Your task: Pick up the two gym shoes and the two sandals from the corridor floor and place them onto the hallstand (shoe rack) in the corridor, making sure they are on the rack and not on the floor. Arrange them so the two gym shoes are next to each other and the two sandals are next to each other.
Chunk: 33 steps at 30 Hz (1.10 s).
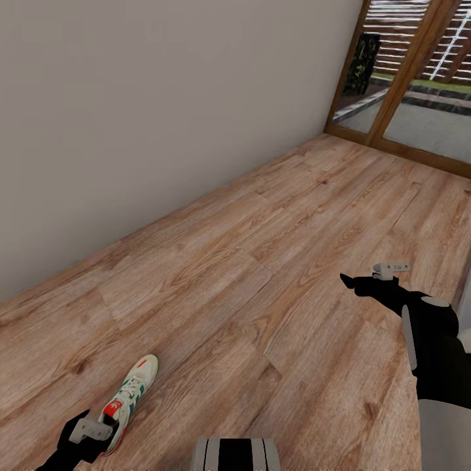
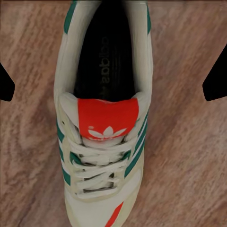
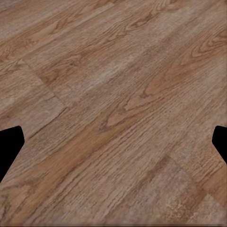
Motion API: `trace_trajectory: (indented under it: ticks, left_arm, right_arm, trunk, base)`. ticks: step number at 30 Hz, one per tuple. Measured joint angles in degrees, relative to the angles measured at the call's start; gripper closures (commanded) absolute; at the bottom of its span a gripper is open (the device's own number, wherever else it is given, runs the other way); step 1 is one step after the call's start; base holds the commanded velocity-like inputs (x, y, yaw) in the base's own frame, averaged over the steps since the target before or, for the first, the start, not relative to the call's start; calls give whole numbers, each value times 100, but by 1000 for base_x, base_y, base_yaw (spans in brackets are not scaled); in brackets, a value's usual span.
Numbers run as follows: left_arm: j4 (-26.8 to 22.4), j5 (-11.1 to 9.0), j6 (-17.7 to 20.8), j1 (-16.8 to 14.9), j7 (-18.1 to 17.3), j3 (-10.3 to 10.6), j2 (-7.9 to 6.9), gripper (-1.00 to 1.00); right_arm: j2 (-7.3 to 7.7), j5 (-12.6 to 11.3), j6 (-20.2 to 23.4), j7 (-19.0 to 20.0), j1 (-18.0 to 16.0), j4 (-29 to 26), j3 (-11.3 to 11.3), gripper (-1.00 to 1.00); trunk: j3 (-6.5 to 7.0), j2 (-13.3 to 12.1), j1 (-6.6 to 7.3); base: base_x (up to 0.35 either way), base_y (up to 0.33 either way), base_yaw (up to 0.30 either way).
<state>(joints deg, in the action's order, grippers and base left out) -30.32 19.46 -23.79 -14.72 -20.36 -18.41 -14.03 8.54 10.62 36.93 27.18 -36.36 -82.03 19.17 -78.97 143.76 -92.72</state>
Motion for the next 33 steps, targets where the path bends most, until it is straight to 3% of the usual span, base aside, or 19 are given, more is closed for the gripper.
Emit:
trace_trajectory:
  ticks: [6, 16, 24, 33]
  left_arm:
    - [-1, 2, 0, -1, 0, 0, 0, -100]
    - [-1, 2, 0, -7, 0, 8, -10, -100]
    - [-1, 3, 2, -9, 0, 9, -23, -100]
    - [-8, 2, 2, -9, 0, 8, -26, -100]
  right_arm:
    - [0, 2, 0, -2, 0, 0, 0, -100]
    - [0, 2, 0, -4, 1, 0, 0, -100]
    - [0, 3, 0, -4, 1, 0, 0, -100]
    - [0, 2, 0, -4, 1, 0, 0, -100]
  trunk:
    - [-94, 3, -5]
    - [-110, 3, -5]
    - [-330, 13, -26]
    - [-371, 14, -25]
  base:
    - [0, 0, 0]
    - [0, 0, 0]
    - [0, 0, 0]
    - [0, 0, 0]
